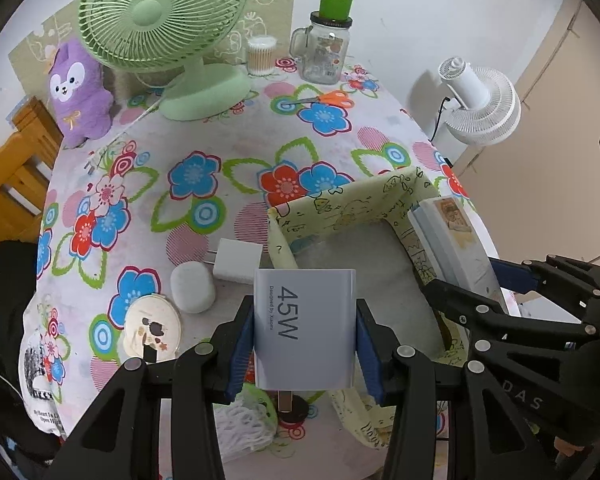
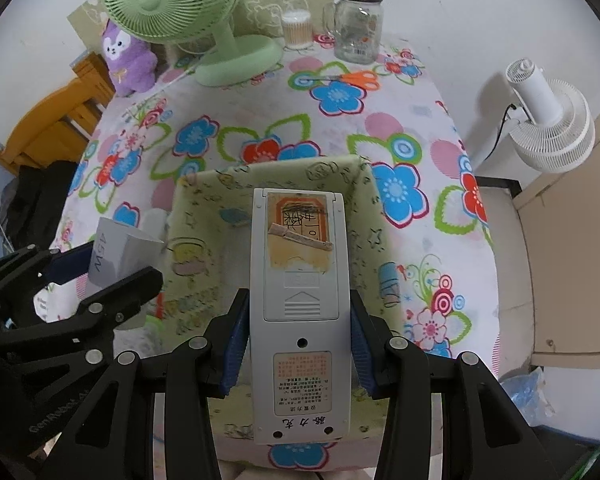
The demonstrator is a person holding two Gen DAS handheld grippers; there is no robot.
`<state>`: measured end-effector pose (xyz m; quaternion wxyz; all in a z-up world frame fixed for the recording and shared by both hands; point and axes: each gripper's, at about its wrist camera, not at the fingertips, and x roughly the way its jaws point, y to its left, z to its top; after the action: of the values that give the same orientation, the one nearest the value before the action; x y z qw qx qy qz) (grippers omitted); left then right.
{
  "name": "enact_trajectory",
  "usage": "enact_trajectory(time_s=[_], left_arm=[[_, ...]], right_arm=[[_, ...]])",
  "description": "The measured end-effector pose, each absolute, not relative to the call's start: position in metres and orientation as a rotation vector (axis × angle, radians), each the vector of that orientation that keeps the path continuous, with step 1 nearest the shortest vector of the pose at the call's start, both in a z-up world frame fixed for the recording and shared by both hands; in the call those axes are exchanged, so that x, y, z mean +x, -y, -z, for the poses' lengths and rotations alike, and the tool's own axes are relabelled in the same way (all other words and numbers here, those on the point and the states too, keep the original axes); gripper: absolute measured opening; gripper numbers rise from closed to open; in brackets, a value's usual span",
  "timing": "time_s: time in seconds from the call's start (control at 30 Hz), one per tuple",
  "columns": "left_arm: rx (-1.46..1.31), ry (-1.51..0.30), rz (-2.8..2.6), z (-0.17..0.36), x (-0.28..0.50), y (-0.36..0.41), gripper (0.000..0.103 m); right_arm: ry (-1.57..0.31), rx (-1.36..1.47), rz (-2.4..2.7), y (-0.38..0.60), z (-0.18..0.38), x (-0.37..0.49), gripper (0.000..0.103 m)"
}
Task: Organize rigid objects
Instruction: 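Carry the charger and power strip in both grippers over the fabric box, then lower the power strip into the box and open the right gripper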
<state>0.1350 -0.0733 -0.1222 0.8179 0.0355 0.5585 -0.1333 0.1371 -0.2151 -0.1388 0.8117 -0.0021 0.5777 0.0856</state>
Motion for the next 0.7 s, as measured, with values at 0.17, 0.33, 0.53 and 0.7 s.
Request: enact_trajectory(time_s=[0.17, 0.33, 0.53, 0.7], left_arm=[[0.075, -1.198, 0.268, 0.125, 0.136, 0.075, 0.048], [0.073, -1.217, 0.260, 0.132, 0.137, 0.073, 0.048], [0.063, -1.247, 0.263, 0.144, 0.139, 0.069, 0.048], [0.078, -1.233, 0.272, 0.143, 0.143, 0.070, 0.048]], right_arm=[[-1.256, -0.027, -0.186, 0.217, 0.152, 0.142, 0.049], [-1.293, -0.051, -0.197, 0.212, 0.171, 0.145, 0.049], [-1.344, -0.099, -0.176, 0.204, 0.201, 0.152, 0.049], [-1.329, -0.177, -0.148, 0.192, 0.210, 0.153, 0.049]])
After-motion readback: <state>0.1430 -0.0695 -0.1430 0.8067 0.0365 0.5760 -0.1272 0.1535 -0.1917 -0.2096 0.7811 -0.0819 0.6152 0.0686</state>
